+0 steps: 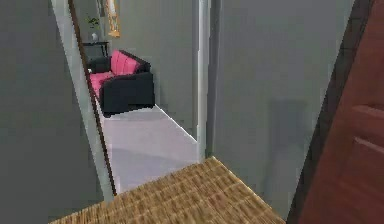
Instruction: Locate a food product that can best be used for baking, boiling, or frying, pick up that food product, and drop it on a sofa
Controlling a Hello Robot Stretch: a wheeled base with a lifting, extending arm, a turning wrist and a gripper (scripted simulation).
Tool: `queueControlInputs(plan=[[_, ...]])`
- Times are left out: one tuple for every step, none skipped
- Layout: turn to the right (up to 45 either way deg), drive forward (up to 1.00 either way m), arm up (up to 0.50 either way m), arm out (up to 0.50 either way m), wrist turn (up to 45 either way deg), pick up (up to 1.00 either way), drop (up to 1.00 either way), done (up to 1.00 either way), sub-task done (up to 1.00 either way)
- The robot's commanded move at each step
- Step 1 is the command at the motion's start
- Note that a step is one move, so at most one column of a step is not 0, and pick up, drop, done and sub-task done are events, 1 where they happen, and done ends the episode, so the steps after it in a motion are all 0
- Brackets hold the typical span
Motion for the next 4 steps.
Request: queueControlInputs(plan=[[0.0, 1.0, 0.0, 0.0, 0.0, 0.0, 0.0, 0.0, 0.0], [-6.0, 0.0, 0.0, 0.0, 0.0, 0.0, 0.0, 0.0, 0.0], [0.0, 0.45, 0.0, 0.0, 0.0, 0.0, 0.0, 0.0, 0.0], [-42.0, 0.0, 0.0, 0.0, 0.0, 0.0, 0.0, 0.0, 0.0]])
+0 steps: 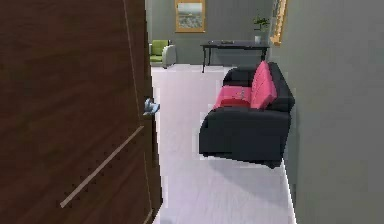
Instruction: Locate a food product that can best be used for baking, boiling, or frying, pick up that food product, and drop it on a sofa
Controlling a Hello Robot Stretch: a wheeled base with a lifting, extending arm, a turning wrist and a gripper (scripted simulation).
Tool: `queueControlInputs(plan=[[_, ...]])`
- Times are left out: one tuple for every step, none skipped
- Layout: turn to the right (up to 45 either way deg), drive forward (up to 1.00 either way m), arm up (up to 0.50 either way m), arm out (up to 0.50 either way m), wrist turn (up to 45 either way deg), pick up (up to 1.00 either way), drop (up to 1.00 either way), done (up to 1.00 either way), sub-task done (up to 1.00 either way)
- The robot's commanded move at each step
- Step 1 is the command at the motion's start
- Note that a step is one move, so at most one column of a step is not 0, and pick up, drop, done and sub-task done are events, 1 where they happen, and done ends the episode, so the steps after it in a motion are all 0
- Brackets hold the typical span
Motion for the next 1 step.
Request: queueControlInputs(plan=[[0.0, 0.85, 0.0, 0.0, 0.0, 0.0, 0.0, 0.0, 0.0]])
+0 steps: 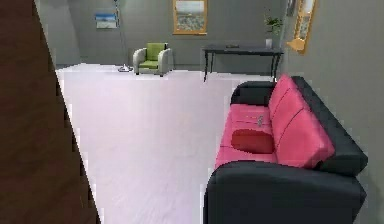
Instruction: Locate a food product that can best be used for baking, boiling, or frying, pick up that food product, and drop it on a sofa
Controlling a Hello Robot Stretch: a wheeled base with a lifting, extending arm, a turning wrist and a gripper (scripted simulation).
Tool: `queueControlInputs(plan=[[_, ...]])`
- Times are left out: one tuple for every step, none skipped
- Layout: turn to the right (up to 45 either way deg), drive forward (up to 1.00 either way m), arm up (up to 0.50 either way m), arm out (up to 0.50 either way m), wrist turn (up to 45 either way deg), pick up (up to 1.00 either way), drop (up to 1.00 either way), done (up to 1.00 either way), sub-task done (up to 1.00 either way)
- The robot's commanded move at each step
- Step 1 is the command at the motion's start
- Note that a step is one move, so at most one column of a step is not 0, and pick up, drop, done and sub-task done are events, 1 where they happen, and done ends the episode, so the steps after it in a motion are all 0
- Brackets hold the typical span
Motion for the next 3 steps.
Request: queueControlInputs(plan=[[24.0, 0.0, 0.0, 0.0, 0.0, 0.0, 0.0, 0.0, 0.0], [0.0, 0.4, 0.0, 0.0, 0.0, 0.0, 0.0, 0.0, 0.0], [-45.0, 0.0, 0.0, 0.0, 0.0, 0.0, 0.0, 0.0, 0.0]])
